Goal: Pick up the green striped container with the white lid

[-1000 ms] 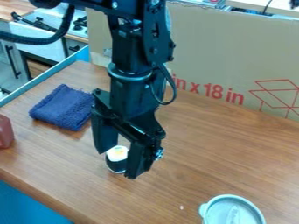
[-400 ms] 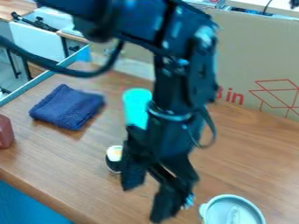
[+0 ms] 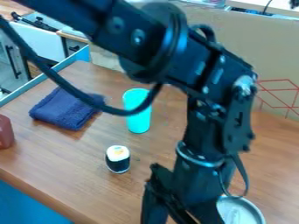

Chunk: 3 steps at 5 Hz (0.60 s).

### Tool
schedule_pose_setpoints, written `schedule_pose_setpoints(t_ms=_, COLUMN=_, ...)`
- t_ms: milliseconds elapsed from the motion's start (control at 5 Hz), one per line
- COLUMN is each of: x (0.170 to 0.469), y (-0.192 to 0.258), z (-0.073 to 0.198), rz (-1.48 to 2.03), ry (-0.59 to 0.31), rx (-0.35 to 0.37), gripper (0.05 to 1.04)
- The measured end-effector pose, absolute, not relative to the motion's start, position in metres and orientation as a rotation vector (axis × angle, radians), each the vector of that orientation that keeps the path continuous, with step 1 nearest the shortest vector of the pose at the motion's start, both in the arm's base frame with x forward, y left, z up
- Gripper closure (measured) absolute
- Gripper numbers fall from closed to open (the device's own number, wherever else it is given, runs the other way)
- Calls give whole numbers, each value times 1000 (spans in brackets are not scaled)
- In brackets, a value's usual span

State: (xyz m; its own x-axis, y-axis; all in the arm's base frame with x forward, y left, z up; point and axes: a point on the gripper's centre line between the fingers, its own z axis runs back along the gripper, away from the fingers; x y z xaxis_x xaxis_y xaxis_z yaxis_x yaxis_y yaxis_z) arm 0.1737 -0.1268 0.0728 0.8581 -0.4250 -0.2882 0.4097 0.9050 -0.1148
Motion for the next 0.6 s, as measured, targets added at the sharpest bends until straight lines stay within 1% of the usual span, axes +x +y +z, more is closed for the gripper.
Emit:
schedule_pose_setpoints(t_ms=200, x=173, y=-152, z=56, rz=-434, ry=349, rx=-47, gripper=83)
schedule_pose_setpoints(t_ms=400, x=187, y=-162, z=49, rz=-351, ry=299, rx=-48, gripper=83)
schedule_pose_setpoints(t_ms=600, x=203, y=-170, z=50, rz=-318, ry=244, rx=-49, gripper=82)
